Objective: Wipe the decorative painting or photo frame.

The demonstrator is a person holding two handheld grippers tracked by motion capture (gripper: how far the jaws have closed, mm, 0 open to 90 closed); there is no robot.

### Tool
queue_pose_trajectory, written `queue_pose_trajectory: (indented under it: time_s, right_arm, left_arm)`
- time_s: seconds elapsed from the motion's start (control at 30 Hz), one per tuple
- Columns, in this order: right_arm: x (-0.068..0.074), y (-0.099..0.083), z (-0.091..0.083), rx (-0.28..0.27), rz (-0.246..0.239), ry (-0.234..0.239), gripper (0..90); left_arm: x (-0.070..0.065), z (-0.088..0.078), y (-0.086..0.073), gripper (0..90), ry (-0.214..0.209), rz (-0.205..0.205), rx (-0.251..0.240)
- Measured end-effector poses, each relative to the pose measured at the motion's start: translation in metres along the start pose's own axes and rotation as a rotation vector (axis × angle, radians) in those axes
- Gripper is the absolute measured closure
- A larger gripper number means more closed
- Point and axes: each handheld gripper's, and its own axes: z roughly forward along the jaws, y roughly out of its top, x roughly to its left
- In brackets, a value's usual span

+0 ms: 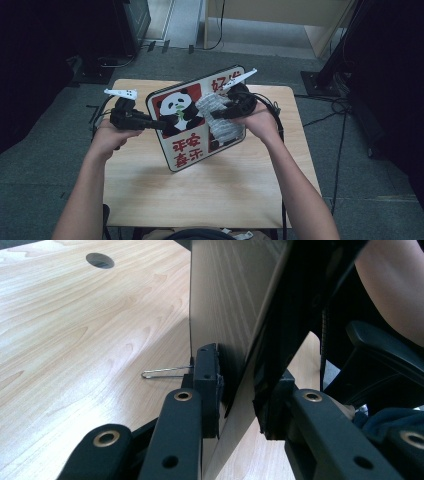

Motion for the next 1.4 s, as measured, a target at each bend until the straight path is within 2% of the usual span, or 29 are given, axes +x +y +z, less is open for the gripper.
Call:
queue_pose_trajectory:
  time_s: [1.4]
  right_arm:
    - [-0.003,-0.044,0.028,0.008,0.027,0.038,68.1]
  left_arm:
    - [0.0,0.0,0.0,75.2,0.003,-0.001,-0.003]
